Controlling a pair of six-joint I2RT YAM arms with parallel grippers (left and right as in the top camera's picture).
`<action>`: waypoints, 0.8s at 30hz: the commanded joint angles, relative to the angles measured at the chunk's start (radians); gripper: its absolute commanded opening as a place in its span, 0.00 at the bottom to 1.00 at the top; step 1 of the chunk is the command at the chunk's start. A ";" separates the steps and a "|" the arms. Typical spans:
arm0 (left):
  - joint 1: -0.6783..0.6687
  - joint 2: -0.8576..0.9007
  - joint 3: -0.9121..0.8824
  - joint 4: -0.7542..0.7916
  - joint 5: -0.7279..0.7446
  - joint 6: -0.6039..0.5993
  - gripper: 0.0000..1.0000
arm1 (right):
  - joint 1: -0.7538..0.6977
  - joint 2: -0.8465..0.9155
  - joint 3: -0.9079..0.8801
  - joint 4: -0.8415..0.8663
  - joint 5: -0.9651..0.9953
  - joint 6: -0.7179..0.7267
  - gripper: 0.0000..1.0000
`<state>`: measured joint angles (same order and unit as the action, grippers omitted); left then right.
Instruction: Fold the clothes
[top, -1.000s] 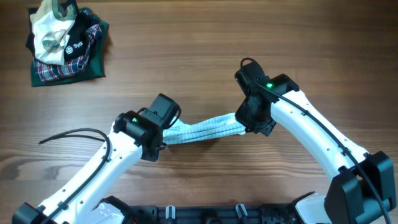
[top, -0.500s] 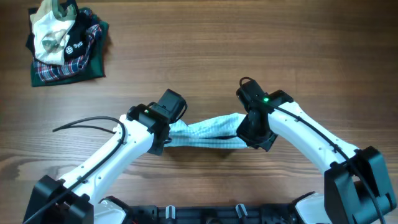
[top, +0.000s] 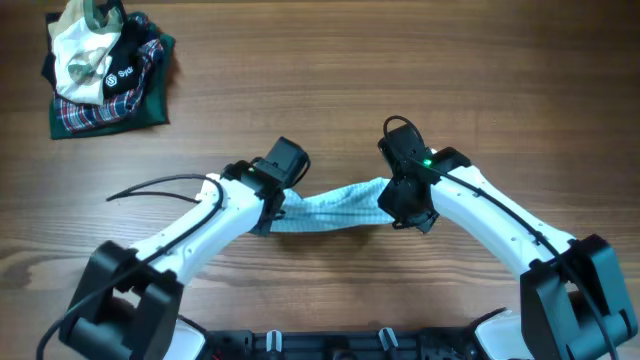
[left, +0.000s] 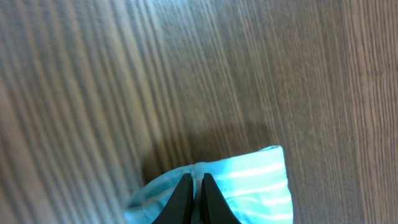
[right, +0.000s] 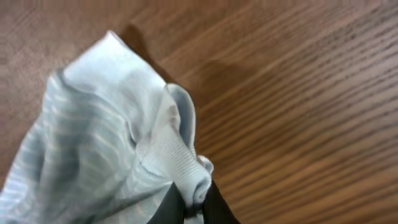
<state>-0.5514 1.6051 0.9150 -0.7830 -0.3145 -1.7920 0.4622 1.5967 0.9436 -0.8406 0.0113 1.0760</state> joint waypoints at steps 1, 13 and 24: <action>0.004 0.026 -0.009 0.042 -0.062 0.008 0.04 | -0.001 0.017 -0.009 0.042 0.068 0.026 0.04; 0.004 0.026 -0.009 0.105 -0.125 0.008 0.13 | -0.002 0.058 -0.009 0.148 0.068 0.025 0.30; 0.005 -0.009 -0.003 0.137 -0.163 0.153 0.39 | -0.101 0.056 0.042 0.177 0.025 -0.162 0.81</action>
<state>-0.5514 1.6199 0.9150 -0.6518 -0.4221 -1.7451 0.4004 1.6390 0.9440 -0.6678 0.0536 0.9958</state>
